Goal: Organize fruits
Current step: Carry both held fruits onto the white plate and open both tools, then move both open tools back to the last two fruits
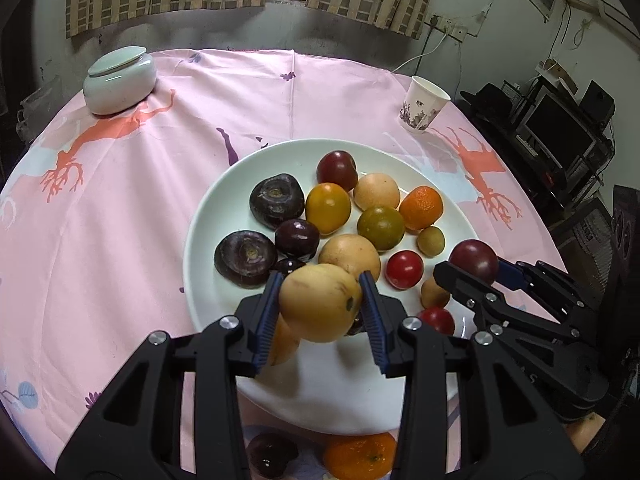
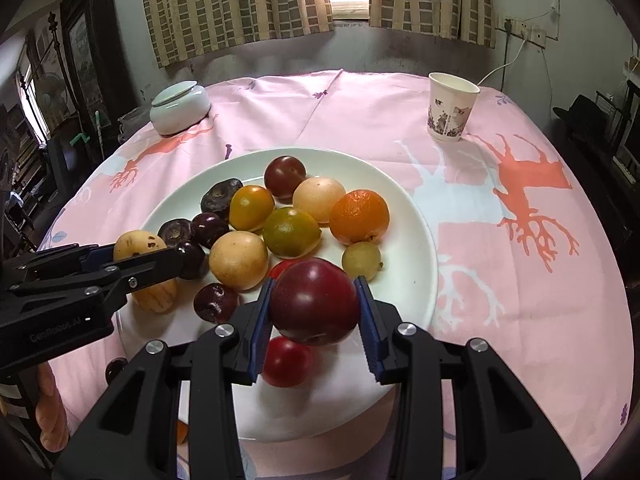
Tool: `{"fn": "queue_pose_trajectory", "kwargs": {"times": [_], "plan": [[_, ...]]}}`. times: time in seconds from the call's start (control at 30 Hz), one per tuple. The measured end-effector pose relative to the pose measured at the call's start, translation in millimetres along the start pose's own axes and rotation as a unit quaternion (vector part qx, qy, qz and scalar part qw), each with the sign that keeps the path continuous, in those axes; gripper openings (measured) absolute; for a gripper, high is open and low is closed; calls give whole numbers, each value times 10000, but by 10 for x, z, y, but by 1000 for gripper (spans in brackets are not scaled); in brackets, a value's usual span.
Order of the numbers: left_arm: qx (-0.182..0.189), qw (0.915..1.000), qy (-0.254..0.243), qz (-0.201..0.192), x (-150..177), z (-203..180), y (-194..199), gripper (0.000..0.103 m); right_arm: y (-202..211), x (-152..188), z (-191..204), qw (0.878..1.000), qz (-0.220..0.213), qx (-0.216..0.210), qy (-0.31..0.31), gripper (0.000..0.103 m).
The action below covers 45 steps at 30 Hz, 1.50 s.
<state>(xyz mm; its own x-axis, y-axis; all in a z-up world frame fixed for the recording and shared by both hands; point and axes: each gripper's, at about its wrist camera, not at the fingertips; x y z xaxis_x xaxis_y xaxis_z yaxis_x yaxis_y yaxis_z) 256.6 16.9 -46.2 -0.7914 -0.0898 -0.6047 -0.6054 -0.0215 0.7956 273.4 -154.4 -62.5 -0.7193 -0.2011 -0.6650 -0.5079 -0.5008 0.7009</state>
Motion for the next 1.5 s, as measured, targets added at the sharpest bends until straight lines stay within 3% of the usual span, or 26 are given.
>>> {"fn": "queue_pose_trajectory", "kwargs": {"times": [0.07, 0.1, 0.13, 0.27, 0.4, 0.6, 0.8, 0.93, 1.0, 1.1, 1.37, 1.4, 1.5], "plan": [[15, 10000, 23, -82, -2, 9, 17, 49, -32, -3, -1, 9999, -3, 129, 112, 47], [-15, 9999, 41, -134, -3, 17, 31, 55, -24, 1, 5, 9996, -44, 234, 160, 63], [-51, 9997, 72, -212, -3, 30, 53, 64, 6, 7, 10, 9991, -142, 332, 203, 66], [-125, 9984, 210, -511, 3, 127, 198, 71, 154, 19, -11, 9975, -446, 470, 288, 68], [-339, 9964, 364, -689, 61, 255, 343, 77, 274, 83, -62, 9949, -622, 723, 320, 96], [-600, 9960, 464, -482, 339, 468, 547, 89, 402, 168, -9, 9976, -462, 448, 241, 96], [-708, 9956, 329, -510, 925, 746, 644, 89, 606, 519, 370, 9989, -273, -20, 370, 96], [-309, 9966, 617, -439, 1025, 957, 646, 89, 822, 841, 731, 9956, -188, -829, 387, 97], [-299, 9960, 706, -466, 1004, 991, 647, 89, 827, 982, 933, 9923, -42, -1159, 438, 97], [-623, 9948, 706, -379, 1001, 986, 604, 89, 654, 1060, 1145, 9929, 257, -994, 597, 97], [-571, 9917, 1094, -369, 1030, 1198, 631, 89, 16, 1015, 993, 9929, 1017, -604, -151, 97], [-557, 9914, 1129, -359, 1031, 1216, 630, 89, -12, 1003, 991, 9935, 965, -568, -198, 96], [-509, 9917, 1142, -315, 1038, 1225, 618, 89, -67, 960, 1062, 9961, 817, -320, 39, 75]]}}
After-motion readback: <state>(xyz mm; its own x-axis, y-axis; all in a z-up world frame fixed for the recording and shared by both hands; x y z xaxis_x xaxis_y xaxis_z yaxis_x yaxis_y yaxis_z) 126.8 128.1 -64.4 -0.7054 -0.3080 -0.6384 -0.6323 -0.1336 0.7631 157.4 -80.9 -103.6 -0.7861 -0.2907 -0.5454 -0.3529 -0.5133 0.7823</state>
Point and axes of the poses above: each gripper's, at about its wrist camera, not at the fingertips, and y roughly against the way its jaws point, z to its left, x to its underside, and after that the axes turned 14 degrees about -x, right-handed
